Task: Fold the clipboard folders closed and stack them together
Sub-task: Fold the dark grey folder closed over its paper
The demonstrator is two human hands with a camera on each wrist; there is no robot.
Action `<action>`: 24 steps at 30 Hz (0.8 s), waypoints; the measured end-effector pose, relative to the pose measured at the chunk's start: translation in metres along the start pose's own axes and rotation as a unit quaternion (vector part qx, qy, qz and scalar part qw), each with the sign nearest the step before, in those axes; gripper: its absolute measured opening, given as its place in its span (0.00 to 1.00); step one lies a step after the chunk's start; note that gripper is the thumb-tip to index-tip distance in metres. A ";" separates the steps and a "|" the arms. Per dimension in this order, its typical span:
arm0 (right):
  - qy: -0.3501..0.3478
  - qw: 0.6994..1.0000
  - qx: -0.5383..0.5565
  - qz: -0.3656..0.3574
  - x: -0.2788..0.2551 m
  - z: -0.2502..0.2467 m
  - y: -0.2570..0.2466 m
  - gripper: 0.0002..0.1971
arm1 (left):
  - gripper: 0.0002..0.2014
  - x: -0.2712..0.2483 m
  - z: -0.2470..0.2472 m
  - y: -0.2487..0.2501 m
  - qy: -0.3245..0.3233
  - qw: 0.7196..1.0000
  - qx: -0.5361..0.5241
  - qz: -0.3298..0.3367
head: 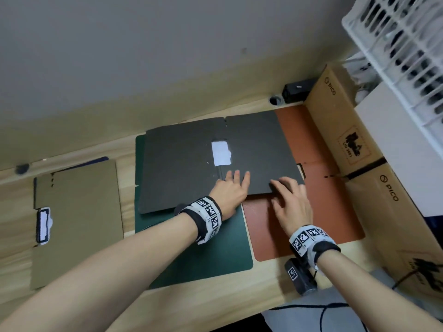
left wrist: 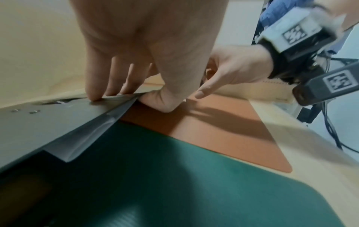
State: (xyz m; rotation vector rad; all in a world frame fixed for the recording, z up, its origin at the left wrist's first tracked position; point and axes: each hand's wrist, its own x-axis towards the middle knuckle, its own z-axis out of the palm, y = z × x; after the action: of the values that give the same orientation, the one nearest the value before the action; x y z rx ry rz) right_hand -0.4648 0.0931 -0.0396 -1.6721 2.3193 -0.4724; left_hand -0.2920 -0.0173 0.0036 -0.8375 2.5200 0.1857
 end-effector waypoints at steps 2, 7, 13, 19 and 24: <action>0.022 1.000 0.013 0.004 0.010 -0.018 -0.006 0.26 | 0.48 -0.016 -0.017 -0.012 0.010 1.000 -0.003 0.010; 0.136 0.986 0.090 -0.037 0.024 -0.058 -0.027 0.12 | 0.25 -0.046 -0.062 -0.042 0.081 0.996 -0.044 0.005; 0.241 0.952 0.130 -0.138 0.045 -0.098 -0.060 0.05 | 0.22 -0.073 -0.098 -0.067 0.183 0.971 -0.139 -0.063; 0.299 0.914 0.033 -0.271 0.080 -0.140 -0.111 0.07 | 0.18 -0.096 -0.113 -0.086 0.279 0.937 -0.187 -0.101; 0.267 0.902 0.073 -0.330 0.093 -0.163 -0.162 0.13 | 0.16 -0.120 -0.111 -0.107 0.349 0.869 -0.317 -0.151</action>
State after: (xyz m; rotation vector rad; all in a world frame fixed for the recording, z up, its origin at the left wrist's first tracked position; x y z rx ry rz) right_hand -0.4146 -0.0230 0.1734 -2.4679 1.8606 -1.3470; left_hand -0.1882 -0.0700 0.1602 -1.8229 2.9482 0.7523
